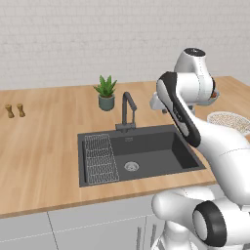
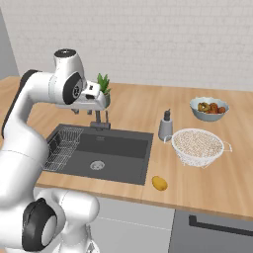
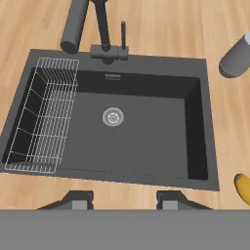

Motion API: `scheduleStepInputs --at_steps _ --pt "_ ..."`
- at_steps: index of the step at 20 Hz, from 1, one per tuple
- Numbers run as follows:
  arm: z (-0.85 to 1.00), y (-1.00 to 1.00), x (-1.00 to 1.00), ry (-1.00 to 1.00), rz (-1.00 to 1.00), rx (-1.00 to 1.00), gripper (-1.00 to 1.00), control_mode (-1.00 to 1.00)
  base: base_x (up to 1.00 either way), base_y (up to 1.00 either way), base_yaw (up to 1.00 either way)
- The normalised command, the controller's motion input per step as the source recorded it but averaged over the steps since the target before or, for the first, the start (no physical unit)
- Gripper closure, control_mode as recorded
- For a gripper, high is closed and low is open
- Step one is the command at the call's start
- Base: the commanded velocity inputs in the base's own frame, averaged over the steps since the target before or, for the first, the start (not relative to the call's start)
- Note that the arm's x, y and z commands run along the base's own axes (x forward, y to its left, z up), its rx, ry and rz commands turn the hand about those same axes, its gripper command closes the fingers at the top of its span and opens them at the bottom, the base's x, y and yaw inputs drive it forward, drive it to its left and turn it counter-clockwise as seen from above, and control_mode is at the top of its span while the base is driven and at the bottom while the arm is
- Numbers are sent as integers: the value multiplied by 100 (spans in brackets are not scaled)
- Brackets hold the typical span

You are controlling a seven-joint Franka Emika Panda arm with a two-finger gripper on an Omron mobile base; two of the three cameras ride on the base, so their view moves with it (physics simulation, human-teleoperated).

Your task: Put the colander in the sink, put the mango in the colander, and turn on the sink faucet and pour water over the colander.

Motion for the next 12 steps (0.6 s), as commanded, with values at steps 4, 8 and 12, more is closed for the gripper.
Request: scheduleStepInputs --at_steps 4,8,12 --pt "-4 -1 -20 0 0 0 -100 -100 0 0 0" --pt "-13 -9 -52 -8 0 -2 -100 -100 0 0 0" --pt "-6 -31 -42 -4 17 -16 -100 -100 0 0 0"
